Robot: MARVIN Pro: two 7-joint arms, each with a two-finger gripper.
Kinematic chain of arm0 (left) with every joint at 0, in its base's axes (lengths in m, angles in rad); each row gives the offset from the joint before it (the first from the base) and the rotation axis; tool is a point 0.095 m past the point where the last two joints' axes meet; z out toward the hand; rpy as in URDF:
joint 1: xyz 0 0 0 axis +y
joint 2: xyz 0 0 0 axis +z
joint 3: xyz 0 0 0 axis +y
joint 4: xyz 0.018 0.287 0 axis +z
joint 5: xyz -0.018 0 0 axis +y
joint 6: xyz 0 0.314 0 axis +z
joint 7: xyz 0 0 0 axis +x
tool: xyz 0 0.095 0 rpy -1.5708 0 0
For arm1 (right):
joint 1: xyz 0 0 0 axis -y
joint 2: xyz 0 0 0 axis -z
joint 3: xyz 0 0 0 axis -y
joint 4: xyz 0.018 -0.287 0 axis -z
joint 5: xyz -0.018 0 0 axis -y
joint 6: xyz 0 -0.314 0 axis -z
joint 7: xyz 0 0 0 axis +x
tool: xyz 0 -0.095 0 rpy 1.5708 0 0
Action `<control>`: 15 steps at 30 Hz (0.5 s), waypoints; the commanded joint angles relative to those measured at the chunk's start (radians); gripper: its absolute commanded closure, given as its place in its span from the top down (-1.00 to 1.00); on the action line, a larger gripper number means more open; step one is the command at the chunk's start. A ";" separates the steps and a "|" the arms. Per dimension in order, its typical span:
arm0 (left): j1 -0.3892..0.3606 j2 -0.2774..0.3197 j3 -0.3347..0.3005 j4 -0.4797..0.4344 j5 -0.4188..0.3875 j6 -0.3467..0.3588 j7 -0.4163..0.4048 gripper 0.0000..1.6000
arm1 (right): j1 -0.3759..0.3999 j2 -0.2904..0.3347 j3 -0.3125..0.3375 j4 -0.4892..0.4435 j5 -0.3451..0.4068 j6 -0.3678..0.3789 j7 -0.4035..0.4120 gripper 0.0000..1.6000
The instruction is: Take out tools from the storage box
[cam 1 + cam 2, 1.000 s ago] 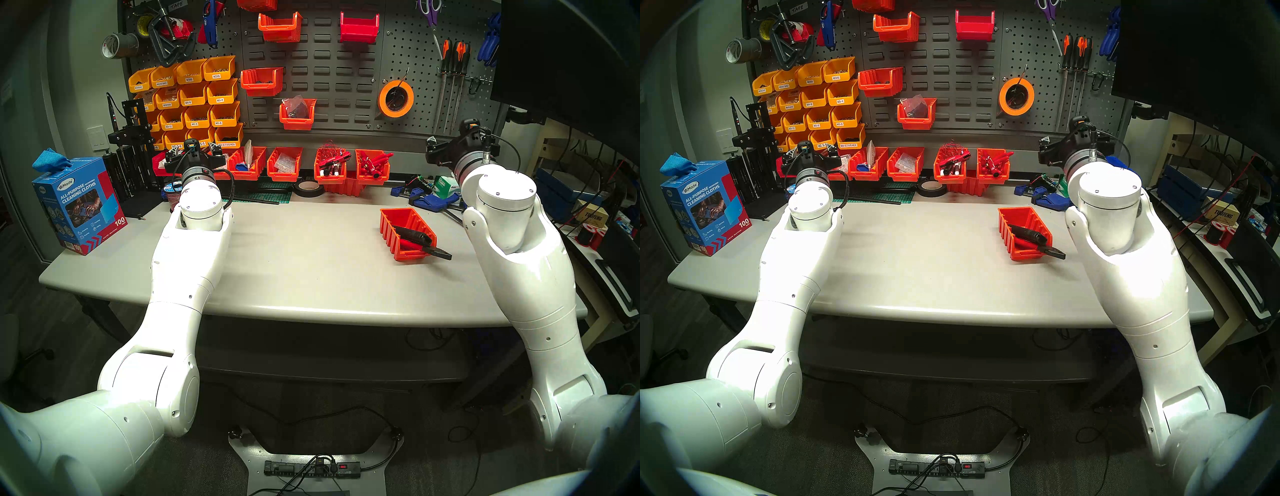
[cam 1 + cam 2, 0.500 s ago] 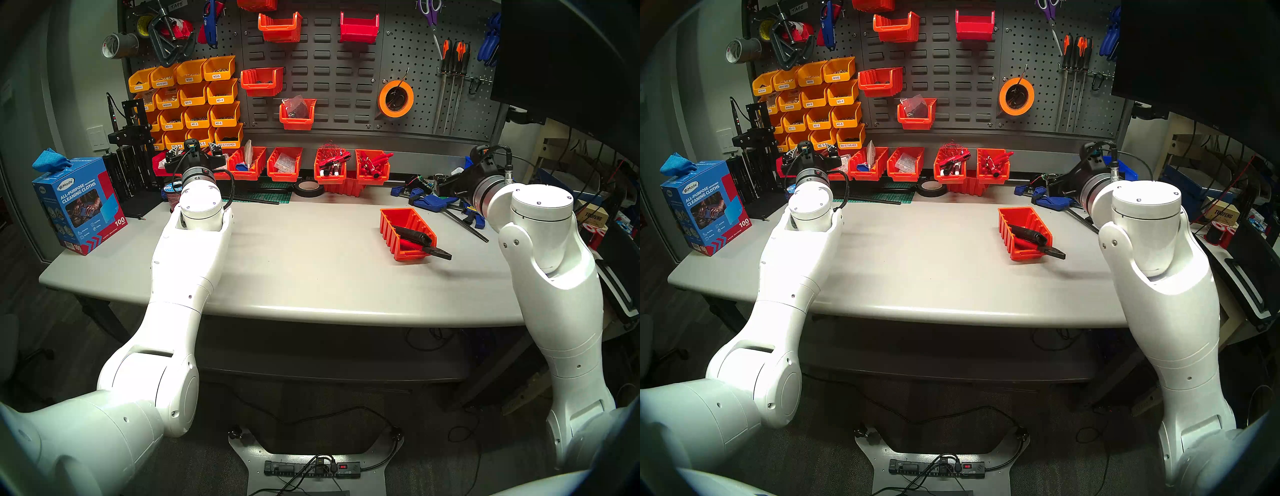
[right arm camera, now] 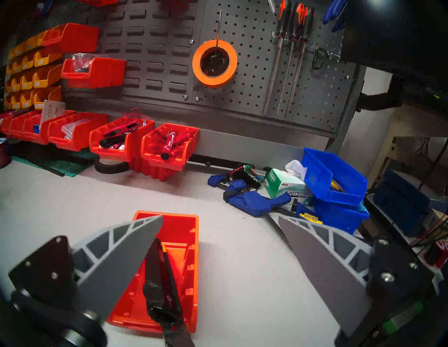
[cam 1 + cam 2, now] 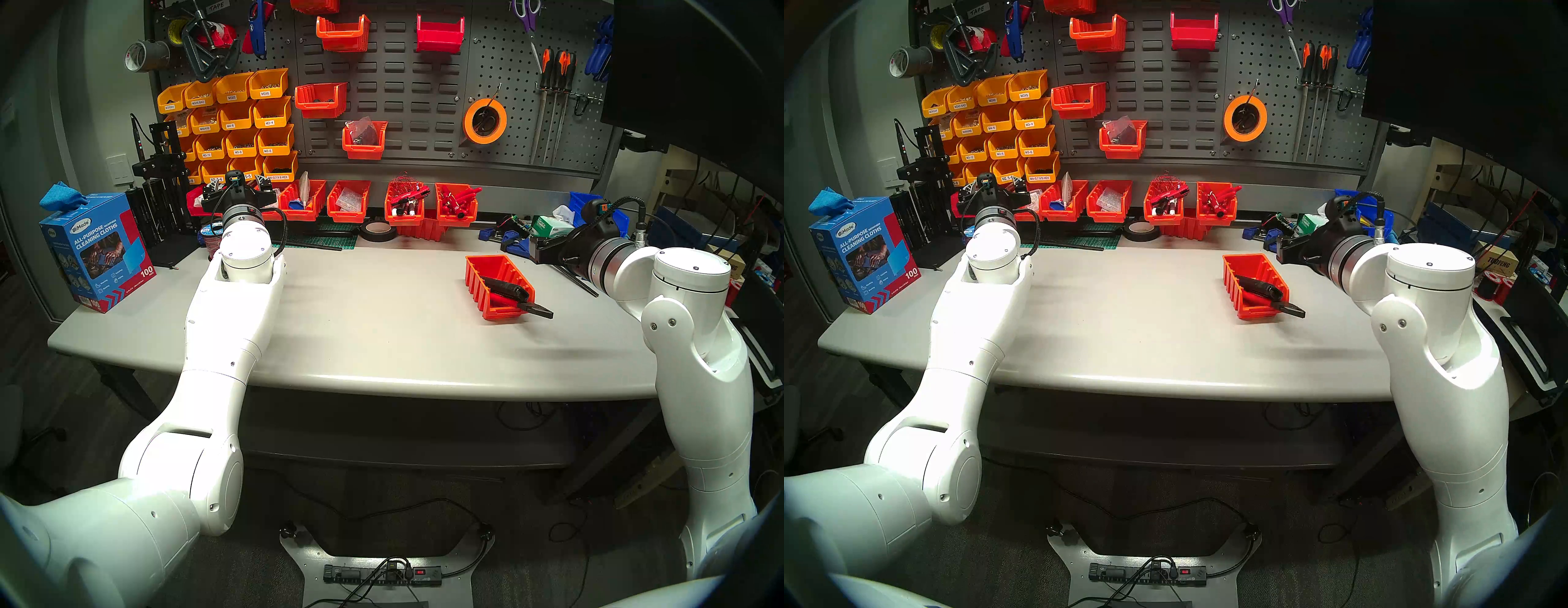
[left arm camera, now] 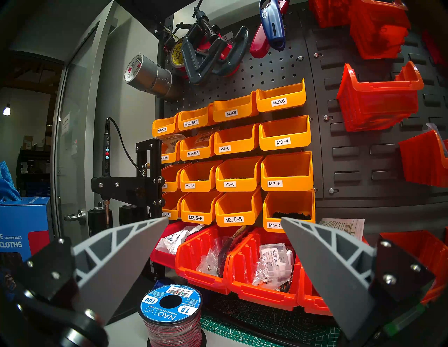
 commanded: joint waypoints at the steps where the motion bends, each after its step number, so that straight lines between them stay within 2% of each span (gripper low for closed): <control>1: -0.019 0.000 -0.002 -0.012 0.000 -0.001 0.002 1.00 | 0.056 0.017 -0.062 0.027 0.072 -0.002 -0.071 1.00; 4: -0.019 0.000 -0.001 -0.012 -0.001 -0.001 0.003 1.00 | 0.098 0.004 -0.097 0.055 0.099 -0.002 -0.094 1.00; 9: -0.019 0.001 -0.001 -0.012 -0.002 -0.001 0.004 1.00 | 0.134 -0.002 -0.131 0.073 0.089 -0.002 -0.089 1.00; 15: -0.019 0.002 0.001 -0.012 -0.004 -0.001 0.005 1.00 | 0.137 0.048 -0.158 0.071 0.075 -0.002 -0.068 1.00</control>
